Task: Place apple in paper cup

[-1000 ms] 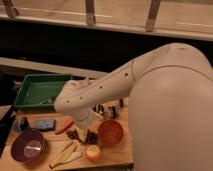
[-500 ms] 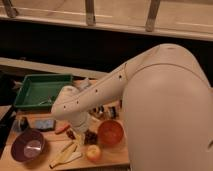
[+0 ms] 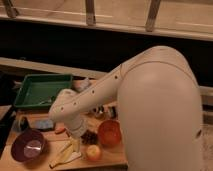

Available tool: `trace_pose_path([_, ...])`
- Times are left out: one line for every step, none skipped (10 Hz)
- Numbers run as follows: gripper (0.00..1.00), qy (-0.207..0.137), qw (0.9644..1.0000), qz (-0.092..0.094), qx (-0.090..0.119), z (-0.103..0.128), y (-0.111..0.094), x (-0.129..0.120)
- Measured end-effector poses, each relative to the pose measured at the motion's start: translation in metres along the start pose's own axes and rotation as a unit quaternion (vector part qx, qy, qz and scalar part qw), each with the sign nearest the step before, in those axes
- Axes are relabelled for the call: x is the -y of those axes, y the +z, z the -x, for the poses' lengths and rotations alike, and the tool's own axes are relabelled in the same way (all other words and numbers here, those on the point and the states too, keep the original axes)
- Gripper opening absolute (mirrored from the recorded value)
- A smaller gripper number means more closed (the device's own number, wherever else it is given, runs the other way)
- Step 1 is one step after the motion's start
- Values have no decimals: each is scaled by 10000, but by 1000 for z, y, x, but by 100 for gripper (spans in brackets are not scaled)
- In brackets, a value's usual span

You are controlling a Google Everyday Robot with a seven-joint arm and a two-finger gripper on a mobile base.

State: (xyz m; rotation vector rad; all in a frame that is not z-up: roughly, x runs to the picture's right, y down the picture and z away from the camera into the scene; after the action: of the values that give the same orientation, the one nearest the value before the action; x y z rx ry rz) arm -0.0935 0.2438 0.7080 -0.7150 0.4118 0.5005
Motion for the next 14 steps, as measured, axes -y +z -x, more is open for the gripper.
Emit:
trace_pose_path([80, -68, 9999, 44, -74, -2, 6, -7])
trace_pose_path([80, -140, 9998, 78, -141, -4, 10, -14])
trace_pose_path([80, -175, 9996, 104, -181, -7, 14, -17])
trace_pose_path([80, -238, 9994, 109, -236, -11, 17, -19])
trace_pose_path([80, -243, 9993, 114, -242, -11, 18, -19])
trace_pose_path([80, -247, 9993, 113, -240, -11, 17, -19])
trace_pose_path([80, -247, 9993, 114, -240, -11, 17, -19])
trace_pose_path([80, -246, 9993, 114, -240, -11, 17, -19])
trace_pose_path([80, -246, 9993, 113, -243, -11, 17, -19])
trace_pose_path([80, -249, 9993, 113, -254, -11, 18, -19])
trace_pose_path([80, -231, 9993, 128, -281, -10, 19, -19])
trace_pose_path([80, -205, 9991, 147, -330, -10, 26, -17])
trace_pose_path([80, -185, 9991, 161, -353, -10, 28, -16])
trace_pose_path([80, -137, 9990, 171, -382, -12, 30, -13])
